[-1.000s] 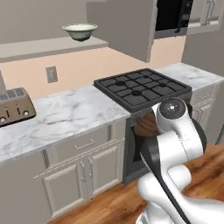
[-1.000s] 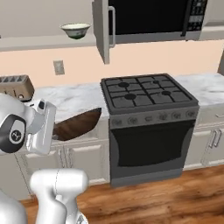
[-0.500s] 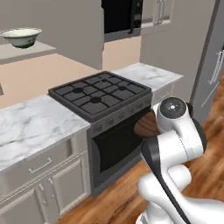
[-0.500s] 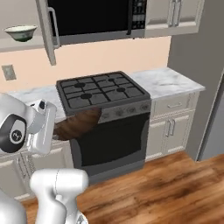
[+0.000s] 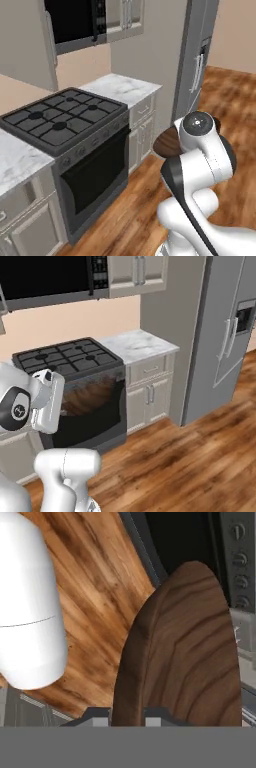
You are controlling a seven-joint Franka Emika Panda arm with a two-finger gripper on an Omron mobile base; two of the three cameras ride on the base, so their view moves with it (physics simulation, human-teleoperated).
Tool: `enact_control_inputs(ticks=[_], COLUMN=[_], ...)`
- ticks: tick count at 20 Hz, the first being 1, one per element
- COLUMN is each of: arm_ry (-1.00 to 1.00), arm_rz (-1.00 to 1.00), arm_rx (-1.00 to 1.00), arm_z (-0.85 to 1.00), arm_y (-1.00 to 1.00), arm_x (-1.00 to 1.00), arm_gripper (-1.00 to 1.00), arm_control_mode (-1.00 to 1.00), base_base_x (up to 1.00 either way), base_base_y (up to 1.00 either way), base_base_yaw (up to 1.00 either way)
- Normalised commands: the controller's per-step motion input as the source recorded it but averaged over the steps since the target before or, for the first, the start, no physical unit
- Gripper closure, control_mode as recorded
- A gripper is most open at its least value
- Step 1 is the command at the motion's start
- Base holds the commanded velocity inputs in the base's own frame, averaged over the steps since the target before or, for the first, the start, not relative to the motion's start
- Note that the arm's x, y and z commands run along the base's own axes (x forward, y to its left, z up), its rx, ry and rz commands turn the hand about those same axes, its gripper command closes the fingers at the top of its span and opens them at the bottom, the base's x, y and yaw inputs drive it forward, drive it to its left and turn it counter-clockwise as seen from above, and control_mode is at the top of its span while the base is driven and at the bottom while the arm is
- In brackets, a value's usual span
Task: Move the bowls from the cabinet to the plates on the dining table.
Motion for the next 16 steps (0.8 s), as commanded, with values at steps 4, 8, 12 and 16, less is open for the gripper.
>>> enact_control_inputs(ticks=[4,8,12,16], arm_ry=[0.0,0.0,0.0,0.0], arm_rz=[0.0,0.0,0.0,0.0], arm_rx=[0.0,0.0,0.0,0.0], arm_z=[0.0,0.0,0.0,0.0], arm_y=[0.0,0.0,0.0,0.0], arm_x=[0.0,0.0,0.0,0.0], arm_gripper=[1.0,1.0,1.0,1.0], arm_control_mode=[1.0,1.0,1.0,1.0], base_base_x=[0.0,0.0,0.0,0.02], base_base_y=[-0.61,-0.6,-0.56,-0.22], base_base_yaw=[-0.38,-0.39,-0.39,-0.4])
